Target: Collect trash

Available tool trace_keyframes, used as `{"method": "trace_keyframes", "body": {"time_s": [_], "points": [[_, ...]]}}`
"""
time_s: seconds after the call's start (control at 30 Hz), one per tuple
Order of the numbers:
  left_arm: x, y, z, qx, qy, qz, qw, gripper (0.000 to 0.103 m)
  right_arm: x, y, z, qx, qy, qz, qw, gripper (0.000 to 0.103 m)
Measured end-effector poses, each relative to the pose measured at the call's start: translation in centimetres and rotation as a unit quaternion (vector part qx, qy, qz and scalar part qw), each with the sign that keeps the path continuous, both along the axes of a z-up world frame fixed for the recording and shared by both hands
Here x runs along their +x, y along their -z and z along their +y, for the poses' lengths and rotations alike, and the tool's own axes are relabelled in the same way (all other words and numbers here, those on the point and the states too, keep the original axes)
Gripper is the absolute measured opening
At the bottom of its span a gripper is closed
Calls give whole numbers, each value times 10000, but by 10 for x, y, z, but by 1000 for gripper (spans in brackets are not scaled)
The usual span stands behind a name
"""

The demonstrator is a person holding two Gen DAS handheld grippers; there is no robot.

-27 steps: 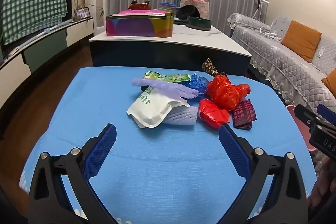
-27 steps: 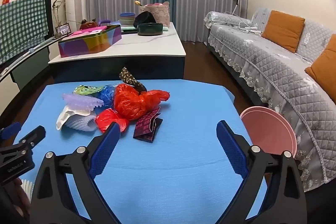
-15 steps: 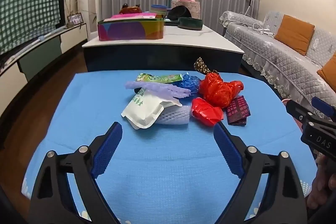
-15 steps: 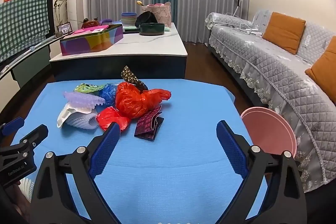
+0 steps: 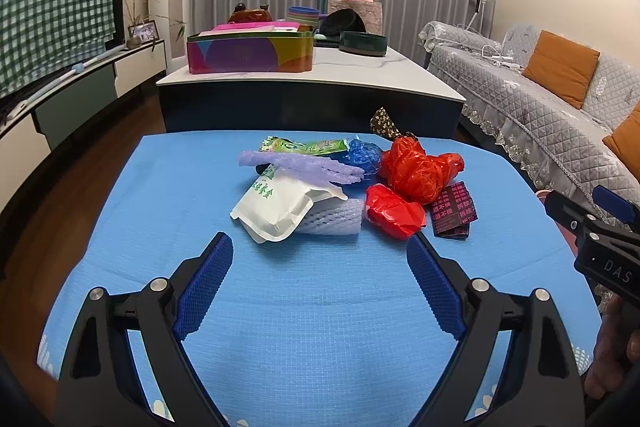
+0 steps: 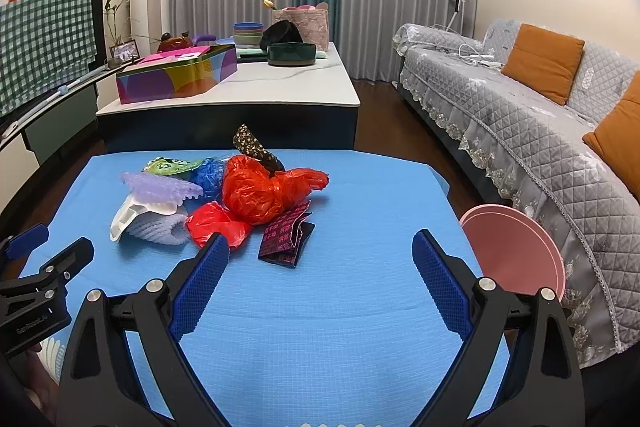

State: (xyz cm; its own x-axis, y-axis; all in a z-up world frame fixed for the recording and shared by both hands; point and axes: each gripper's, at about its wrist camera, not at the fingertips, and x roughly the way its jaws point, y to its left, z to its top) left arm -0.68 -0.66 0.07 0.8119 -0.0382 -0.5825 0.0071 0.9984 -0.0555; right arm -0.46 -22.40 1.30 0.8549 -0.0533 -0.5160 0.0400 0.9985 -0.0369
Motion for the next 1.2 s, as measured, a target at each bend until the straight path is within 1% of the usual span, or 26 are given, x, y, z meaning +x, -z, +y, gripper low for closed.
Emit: {"method": "trace_keyframes", "body": {"time_s": [0.4, 0.47, 0.5, 0.63, 0.8, 1.2], "points": [[1, 2, 0, -34, 2, 86, 10000, 87, 0, 0, 5, -44, 22, -12, 10000, 92], [2, 2, 1, -41, -28, 109, 9999, 91, 0, -1, 4, -36, 22, -15, 10000, 92], [2, 2, 2, -54, -38, 108, 9999, 92, 0, -2, 4, -35, 16, -13, 10000, 92], [2, 2, 4, -103, -66, 127, 9998, 92, -1, -3, 5, -31, -12, -18, 10000, 92], [2, 2, 5, -106, -63, 122, 9999, 93, 0, -3, 5, -12, 1, 3, 10000, 95], [2, 3, 5, -98, -83, 109, 9999, 95, 0, -4, 5, -3, -12, 10, 10000, 96]]}}
